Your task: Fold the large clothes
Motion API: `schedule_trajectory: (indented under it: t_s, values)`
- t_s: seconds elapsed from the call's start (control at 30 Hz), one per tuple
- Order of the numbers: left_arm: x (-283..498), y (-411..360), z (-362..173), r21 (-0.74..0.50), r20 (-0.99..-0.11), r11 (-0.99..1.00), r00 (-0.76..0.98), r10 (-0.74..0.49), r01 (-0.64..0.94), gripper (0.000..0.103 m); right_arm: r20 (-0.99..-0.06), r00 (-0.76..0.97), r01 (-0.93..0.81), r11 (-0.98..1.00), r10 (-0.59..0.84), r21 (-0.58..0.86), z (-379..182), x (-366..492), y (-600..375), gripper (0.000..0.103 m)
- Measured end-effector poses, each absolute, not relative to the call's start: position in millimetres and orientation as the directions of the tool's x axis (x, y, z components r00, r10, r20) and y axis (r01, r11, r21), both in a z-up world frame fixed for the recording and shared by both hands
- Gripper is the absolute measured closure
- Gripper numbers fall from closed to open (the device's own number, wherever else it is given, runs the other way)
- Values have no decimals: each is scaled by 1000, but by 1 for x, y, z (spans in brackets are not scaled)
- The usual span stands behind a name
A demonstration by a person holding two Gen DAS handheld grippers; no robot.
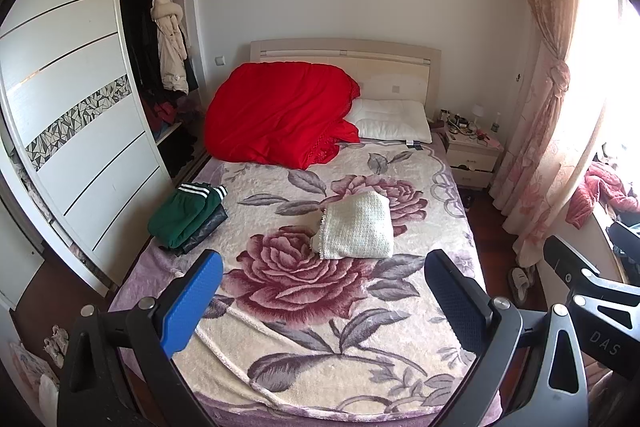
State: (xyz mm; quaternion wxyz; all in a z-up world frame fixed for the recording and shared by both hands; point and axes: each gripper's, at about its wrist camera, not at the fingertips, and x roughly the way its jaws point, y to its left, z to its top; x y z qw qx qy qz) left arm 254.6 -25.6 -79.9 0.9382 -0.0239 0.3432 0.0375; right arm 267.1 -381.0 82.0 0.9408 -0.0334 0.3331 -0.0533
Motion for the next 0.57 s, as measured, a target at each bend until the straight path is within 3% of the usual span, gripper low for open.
schedule_trajectory:
  t_s: [0.57]
  values:
    - [249,-18,-77,-17,-639,995,767,62,-94,0,-621,773,88,991,-133,-103,82,256,-380,0]
